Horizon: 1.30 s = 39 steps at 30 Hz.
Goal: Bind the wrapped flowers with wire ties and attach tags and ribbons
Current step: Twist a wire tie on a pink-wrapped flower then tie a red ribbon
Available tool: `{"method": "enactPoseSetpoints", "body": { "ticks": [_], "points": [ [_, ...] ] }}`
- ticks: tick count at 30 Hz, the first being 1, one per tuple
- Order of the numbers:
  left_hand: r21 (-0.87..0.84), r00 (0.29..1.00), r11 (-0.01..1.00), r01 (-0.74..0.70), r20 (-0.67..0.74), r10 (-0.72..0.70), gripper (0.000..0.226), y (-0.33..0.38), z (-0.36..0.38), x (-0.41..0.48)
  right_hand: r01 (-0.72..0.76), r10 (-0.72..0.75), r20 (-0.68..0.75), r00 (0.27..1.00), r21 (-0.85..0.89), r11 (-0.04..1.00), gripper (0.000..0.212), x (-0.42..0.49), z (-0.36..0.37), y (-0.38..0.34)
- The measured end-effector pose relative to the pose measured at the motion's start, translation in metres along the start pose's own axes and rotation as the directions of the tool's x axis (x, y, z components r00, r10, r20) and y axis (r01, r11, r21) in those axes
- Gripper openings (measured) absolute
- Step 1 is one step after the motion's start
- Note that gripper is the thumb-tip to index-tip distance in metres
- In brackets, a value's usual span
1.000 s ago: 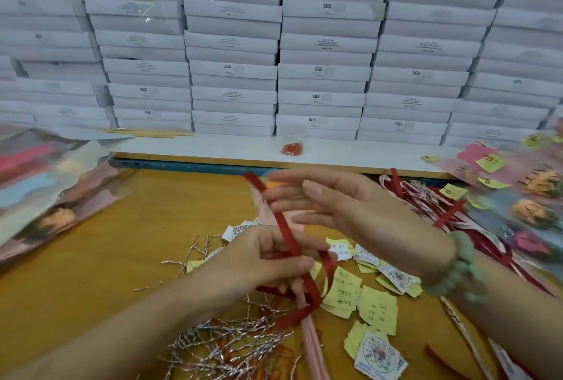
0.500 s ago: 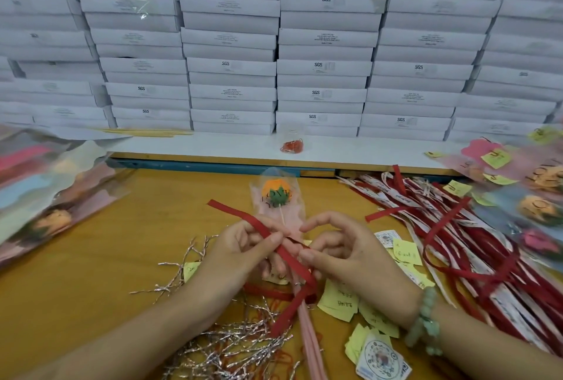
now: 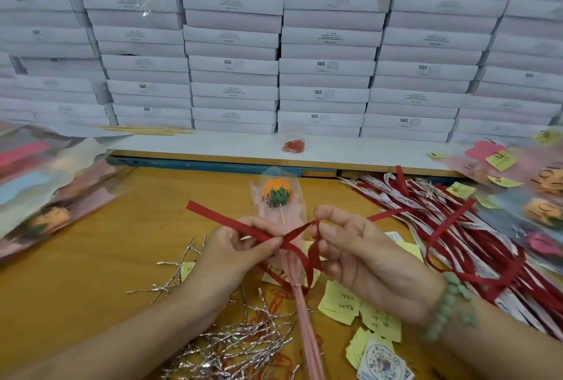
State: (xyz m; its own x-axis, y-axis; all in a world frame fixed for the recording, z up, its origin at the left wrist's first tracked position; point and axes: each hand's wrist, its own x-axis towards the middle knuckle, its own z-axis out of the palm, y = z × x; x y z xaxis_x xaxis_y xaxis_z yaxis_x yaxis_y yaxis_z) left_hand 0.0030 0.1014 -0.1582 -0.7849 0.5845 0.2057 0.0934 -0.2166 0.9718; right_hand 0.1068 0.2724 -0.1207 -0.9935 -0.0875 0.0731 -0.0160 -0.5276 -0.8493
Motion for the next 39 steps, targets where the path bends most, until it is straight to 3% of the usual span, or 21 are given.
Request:
{"method": "enactPoseSetpoints", "body": {
  "ticks": [3,5,8,13,15,18,24,29,32,36,39],
  "points": [
    [0.03,1.0,1.0,0.003,-0.018,-0.002,0.011,-0.001,-0.002,0.001,-0.069,0.078,0.063,0.995,-0.132,0.989,0.024,-0.002,0.005,0.001],
    [0.029,1.0,1.0,0.012,0.019,-0.013,0.014,-0.001,-0.003,0.0,-0.051,0.06,0.009,0.998,-0.39,0.919,0.02,-0.004,0.007,0.005],
    [0.018,0.999,0.999,0.031,0.04,-0.031,0.016,0.0,-0.004,0.0,0.062,-0.162,-0.06,0.985,-0.755,0.653,0.024,-0.005,0.007,0.01],
    [0.052,0.995,0.998,0.035,0.095,-0.04,0.02,0.002,-0.004,-0.001,0.118,-0.411,-0.013,0.912,-0.949,0.293,0.037,-0.007,0.004,0.015],
    [0.081,0.994,0.996,0.024,0.1,-0.032,0.018,0.003,-0.003,-0.001,0.092,-0.418,-0.047,0.907,-0.948,0.306,0.043,-0.006,0.0,0.017],
    [0.082,0.993,0.997,-0.009,0.121,-0.001,0.012,0.004,0.0,-0.001,0.076,-0.392,-0.108,0.914,-0.902,0.425,0.043,-0.004,-0.003,0.019],
    [0.102,0.982,0.994,-0.044,0.188,0.024,0.019,0.006,0.002,-0.003,0.054,-0.303,-0.132,0.944,-0.844,0.534,0.04,0.0,-0.007,0.022],
    [0.082,0.982,0.996,-0.039,0.185,0.023,0.018,0.006,0.002,-0.004,0.032,-0.202,-0.166,0.965,-0.691,0.722,0.029,0.002,-0.009,0.02],
    [0.096,0.985,0.994,-0.042,0.173,0.025,0.016,0.006,0.003,-0.005,0.028,-0.175,-0.156,0.972,-0.665,0.746,0.029,0.002,-0.009,0.018],
    [0.106,0.984,0.993,-0.046,0.177,0.027,0.015,0.008,0.005,-0.006,0.057,-0.215,-0.129,0.968,-0.72,0.692,0.03,0.0,-0.007,0.016],
    [0.122,0.984,0.991,-0.052,0.176,0.03,0.018,0.01,0.006,-0.007,0.058,-0.208,-0.144,0.967,-0.675,0.735,0.029,0.0,-0.005,0.015]
  ]
}}
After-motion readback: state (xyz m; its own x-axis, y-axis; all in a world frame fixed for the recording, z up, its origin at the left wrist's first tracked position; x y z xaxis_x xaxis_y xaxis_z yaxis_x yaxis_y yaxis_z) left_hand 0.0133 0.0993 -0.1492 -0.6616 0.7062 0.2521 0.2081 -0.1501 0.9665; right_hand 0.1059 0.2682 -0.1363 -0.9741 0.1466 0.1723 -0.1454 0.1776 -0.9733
